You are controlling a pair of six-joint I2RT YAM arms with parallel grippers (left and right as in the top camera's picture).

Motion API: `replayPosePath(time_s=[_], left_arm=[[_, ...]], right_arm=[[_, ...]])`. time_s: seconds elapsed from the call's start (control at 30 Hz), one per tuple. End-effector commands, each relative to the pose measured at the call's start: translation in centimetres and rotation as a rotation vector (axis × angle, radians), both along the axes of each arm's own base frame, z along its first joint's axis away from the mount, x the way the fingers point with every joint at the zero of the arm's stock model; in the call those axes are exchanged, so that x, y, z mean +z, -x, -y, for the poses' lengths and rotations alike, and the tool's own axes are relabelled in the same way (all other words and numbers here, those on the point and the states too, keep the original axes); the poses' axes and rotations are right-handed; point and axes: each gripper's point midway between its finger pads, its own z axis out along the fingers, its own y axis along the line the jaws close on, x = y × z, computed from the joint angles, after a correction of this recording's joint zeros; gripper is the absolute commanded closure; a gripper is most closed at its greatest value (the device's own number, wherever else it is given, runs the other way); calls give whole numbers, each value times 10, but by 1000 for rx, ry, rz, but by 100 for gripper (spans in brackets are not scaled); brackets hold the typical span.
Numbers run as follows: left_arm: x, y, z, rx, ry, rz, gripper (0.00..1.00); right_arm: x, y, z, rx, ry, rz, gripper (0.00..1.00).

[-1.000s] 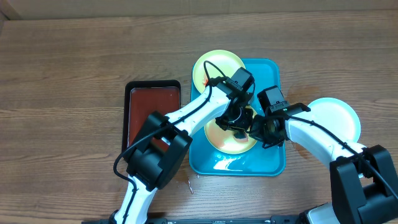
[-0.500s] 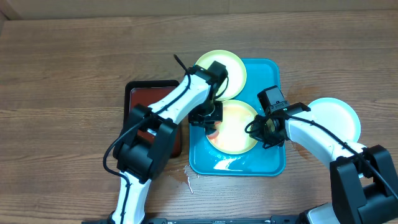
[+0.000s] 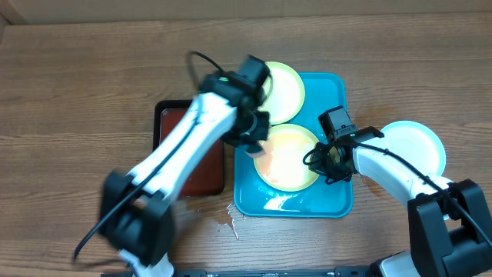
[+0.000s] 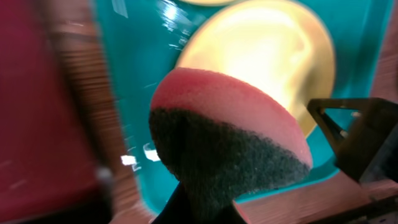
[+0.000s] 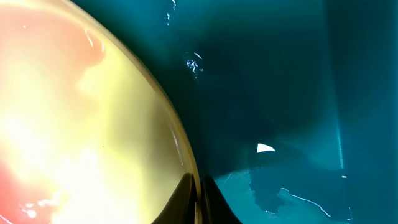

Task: Clean dirty plates on tray and stack at the side
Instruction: 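Return the sponge to the black tray with the left gripper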

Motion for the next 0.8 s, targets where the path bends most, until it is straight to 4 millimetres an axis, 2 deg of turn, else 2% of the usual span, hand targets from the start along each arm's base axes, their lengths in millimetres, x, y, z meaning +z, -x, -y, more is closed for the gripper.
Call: replayPosePath(time_s=[0.0,0.07,0.17,0.3,0.47,0.53,0.7,0.73,0.77], left_arm=[[20,-13,-56,83,-133,88,96],[20,-16,-86,134,-222,88,96],[5,-20,-127,211,-321,76,96],[-33,-17,-149,278,-302,25,96],[-87,1,-157,318,-240,-36,96],[-100,7,-157,323,-223,-47,93],[-105,7,-157,301,-220,-37,87],[-103,7,-156,295,-213,-37,82],[-98,6,-147,249,-161,-39,64]], right_arm=[[-6,4,18,-6,78,-12,96],[-6,3,18,15,79,-8,96],[-6,2,17,64,82,0,96],[-6,2,17,120,86,8,96],[-6,4,15,130,73,0,96],[-6,5,13,131,60,-4,96],[-3,6,13,132,61,-9,96],[-1,5,13,133,62,-8,96],[8,4,14,143,67,1,96]])
